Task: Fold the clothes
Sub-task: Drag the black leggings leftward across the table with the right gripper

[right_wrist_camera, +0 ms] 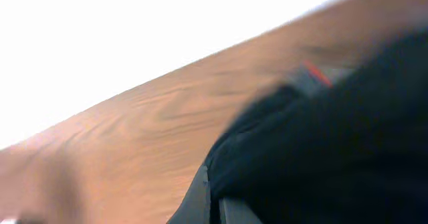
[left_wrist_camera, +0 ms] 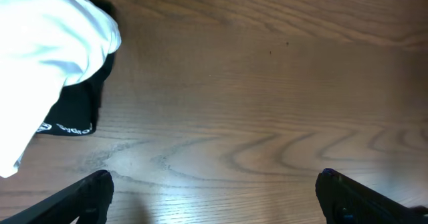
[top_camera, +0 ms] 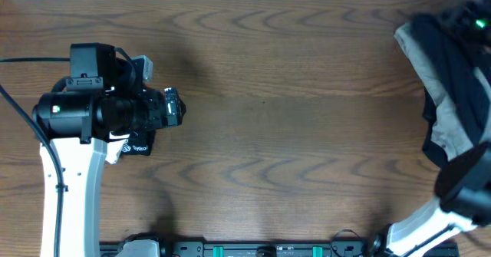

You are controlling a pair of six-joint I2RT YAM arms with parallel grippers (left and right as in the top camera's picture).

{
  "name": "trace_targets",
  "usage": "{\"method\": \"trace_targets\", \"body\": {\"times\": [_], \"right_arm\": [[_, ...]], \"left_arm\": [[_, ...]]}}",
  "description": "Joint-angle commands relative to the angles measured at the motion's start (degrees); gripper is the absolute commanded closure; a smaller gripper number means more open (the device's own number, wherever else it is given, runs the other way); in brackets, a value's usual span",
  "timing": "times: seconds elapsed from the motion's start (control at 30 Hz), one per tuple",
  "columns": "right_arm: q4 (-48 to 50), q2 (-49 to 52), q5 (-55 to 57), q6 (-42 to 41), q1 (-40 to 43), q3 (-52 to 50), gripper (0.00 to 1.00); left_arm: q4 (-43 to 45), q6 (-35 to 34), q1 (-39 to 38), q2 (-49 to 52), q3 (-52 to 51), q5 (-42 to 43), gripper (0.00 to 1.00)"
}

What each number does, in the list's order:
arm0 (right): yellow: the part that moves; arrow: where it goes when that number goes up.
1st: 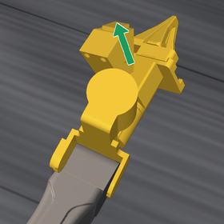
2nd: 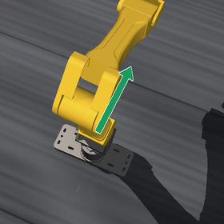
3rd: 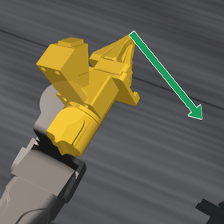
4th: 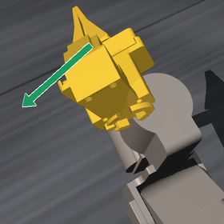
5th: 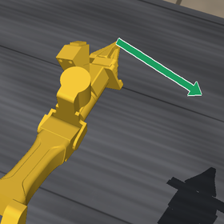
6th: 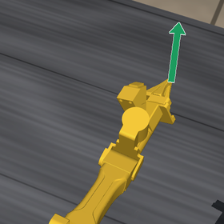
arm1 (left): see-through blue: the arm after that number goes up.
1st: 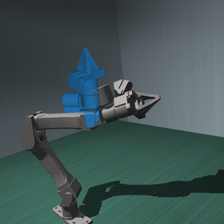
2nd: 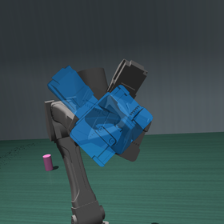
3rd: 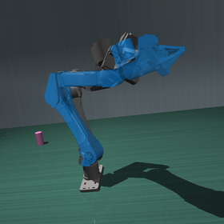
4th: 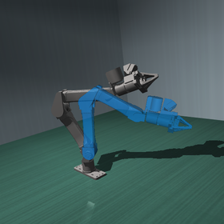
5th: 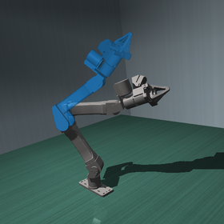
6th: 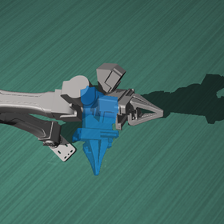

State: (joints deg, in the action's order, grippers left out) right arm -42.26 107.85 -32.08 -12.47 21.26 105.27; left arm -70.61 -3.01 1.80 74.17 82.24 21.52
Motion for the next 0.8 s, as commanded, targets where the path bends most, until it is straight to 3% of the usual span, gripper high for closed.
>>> {"method": "trace_targets", "body": {"times": [0.0, 0.3, 0.47, 0.6, 0.73, 0.77], "right_arm": [[-2.2, -3.5, -6.3, 3.0, -10.4, 1.0, 0.99], [-13.3, 0.2, 10.4, 6.4, -36.3, 0.7, 0.99], [-15.4, 2.8, 10.9, 12.5, -47.5, 0.7, 0.88], [-14.1, 2.3, 17.2, 13.1, -51.9, 0.7, 0.84], [-14.4, 1.6, 26.6, 7.6, -49.4, 0.7, 0.78], [-14.6, 1.6, 28.8, 6.4, -47.5, 0.7, 0.71]], "left_arm": [[-0.3, 0.2, -0.1, -1.6, 2.1, 0.2, 0.02], [-0.3, 0.2, -0.1, -3.9, 9.1, -8.3, 0.02], [-0.5, 0.3, -0.1, -4.5, 10.2, -9.2, 0.02], [-1.6, 0.4, -0.1, -4.1, 10.1, -9.2, 0.02], [-2.5, 0.4, -0.1, -3.7, 10.1, -9.2, 0.02], [-2.6, 0.4, -0.1, -3.6, 10.1, -9.2, 0.02]]}}
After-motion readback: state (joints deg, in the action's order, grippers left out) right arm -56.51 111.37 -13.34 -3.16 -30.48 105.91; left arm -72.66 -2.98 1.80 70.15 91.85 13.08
